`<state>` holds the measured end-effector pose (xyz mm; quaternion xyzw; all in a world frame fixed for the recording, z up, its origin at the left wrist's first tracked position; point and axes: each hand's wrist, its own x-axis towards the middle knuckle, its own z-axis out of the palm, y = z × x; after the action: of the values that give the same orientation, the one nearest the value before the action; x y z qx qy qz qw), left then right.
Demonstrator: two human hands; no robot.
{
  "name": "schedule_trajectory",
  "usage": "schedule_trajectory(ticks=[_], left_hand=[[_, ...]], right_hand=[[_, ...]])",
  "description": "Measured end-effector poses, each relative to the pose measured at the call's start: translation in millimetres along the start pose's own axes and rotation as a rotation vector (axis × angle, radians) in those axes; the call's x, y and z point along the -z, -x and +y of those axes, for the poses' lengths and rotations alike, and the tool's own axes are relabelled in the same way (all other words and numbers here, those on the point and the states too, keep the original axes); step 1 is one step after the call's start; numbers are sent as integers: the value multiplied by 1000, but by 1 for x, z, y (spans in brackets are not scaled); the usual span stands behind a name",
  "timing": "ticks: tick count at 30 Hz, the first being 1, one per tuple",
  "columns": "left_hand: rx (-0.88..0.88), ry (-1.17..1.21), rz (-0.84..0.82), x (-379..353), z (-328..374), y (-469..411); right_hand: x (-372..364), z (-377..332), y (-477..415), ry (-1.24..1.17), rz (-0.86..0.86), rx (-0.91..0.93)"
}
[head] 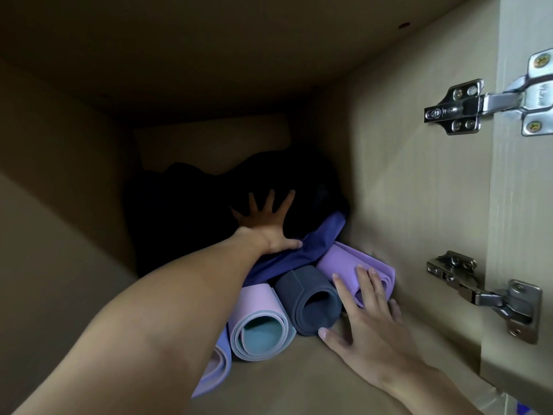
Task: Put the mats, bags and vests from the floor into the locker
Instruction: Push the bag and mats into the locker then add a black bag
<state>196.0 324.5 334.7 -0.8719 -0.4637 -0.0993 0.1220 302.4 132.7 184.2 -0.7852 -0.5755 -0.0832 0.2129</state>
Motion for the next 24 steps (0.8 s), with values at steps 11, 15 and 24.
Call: schedule_trajectory(ticks=[11,15,24], left_hand=[[-195,-69,101,-10,19,85],[-235,18,36,-10,21,111],[-487,261,185,7,58,181]], right_hand=[[7,-4,13,2,-5,-70],[19,-6,34,-46,-128,-98],[42,-7,99,-20,-178,-119]])
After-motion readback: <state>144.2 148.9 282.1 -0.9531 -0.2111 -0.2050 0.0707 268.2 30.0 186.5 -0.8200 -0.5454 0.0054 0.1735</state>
